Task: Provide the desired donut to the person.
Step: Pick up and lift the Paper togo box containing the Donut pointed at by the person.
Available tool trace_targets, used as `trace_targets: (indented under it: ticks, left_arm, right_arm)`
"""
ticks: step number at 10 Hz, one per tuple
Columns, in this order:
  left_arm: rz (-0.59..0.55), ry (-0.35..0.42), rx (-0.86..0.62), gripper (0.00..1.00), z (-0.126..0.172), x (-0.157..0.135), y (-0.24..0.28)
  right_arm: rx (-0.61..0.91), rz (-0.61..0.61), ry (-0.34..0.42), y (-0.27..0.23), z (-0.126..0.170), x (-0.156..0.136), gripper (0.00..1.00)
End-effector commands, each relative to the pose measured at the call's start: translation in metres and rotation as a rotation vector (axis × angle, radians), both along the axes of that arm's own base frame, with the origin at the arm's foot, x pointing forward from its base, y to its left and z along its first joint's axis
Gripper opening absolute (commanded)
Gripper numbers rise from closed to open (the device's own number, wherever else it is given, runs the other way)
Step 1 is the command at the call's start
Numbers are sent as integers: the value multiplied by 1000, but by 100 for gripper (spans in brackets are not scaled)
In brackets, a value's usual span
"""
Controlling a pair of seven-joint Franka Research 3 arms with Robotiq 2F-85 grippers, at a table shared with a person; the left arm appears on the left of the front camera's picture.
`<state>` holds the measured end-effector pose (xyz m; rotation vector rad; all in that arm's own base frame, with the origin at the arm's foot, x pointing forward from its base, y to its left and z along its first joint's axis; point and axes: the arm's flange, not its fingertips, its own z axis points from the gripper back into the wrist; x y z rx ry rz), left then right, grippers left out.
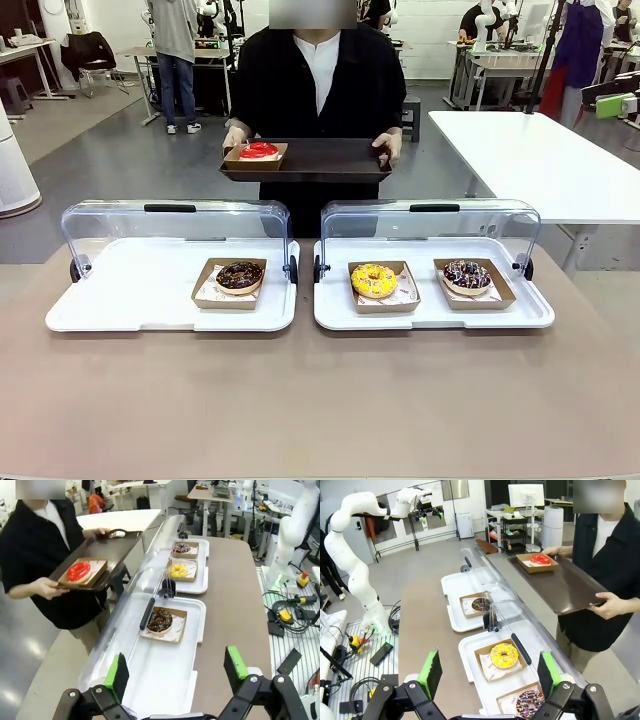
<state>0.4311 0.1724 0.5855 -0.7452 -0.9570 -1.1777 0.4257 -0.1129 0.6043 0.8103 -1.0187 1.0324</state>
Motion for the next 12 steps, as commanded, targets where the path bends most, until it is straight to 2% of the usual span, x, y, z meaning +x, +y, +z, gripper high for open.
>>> trace_targets:
  ticks: [1, 5, 6, 12]
  left_arm:
    - [-27, -42, -34, 100, 7, 16, 10]
    - [-46, -55, 20, 100, 4, 16, 1]
    - [-16, -9, -9, 100, 6, 19, 1]
    - [-16, -9, -9, 100, 6, 19, 1]
  right_arm:
    - [18, 3, -8, 1, 1, 2, 100]
    - [18, 3, -8, 1, 1, 2, 100]
    - [18, 3, -8, 1, 1, 2, 100]
    - [18, 3, -8, 1, 1, 2, 100]
